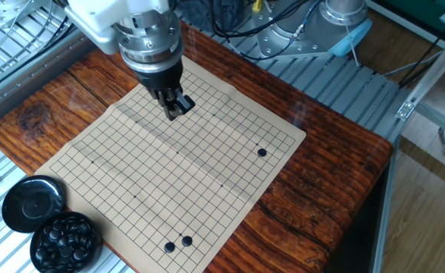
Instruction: Play the first move as black on the 3-4 point in the upper right corner of the Go board
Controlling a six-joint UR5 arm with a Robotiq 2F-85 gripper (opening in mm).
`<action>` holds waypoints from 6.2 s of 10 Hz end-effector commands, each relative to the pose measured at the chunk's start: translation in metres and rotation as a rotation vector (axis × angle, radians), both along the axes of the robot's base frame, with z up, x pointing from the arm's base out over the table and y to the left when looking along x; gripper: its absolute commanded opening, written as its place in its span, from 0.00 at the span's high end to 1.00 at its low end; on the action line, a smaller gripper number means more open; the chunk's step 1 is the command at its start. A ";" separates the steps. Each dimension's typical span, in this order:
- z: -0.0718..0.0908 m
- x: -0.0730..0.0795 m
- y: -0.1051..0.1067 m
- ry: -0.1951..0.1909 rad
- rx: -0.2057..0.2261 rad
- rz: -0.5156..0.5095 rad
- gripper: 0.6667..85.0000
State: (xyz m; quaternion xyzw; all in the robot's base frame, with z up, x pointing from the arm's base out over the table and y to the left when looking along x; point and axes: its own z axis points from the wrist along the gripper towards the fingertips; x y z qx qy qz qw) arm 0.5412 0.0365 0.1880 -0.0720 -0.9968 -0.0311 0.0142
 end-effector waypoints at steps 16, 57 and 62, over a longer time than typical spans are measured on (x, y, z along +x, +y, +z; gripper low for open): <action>0.004 0.043 -0.017 -0.129 -0.047 0.146 0.99; -0.076 0.297 -0.027 -0.232 0.088 0.186 0.71; -0.097 0.270 -0.015 -0.180 0.153 0.141 0.64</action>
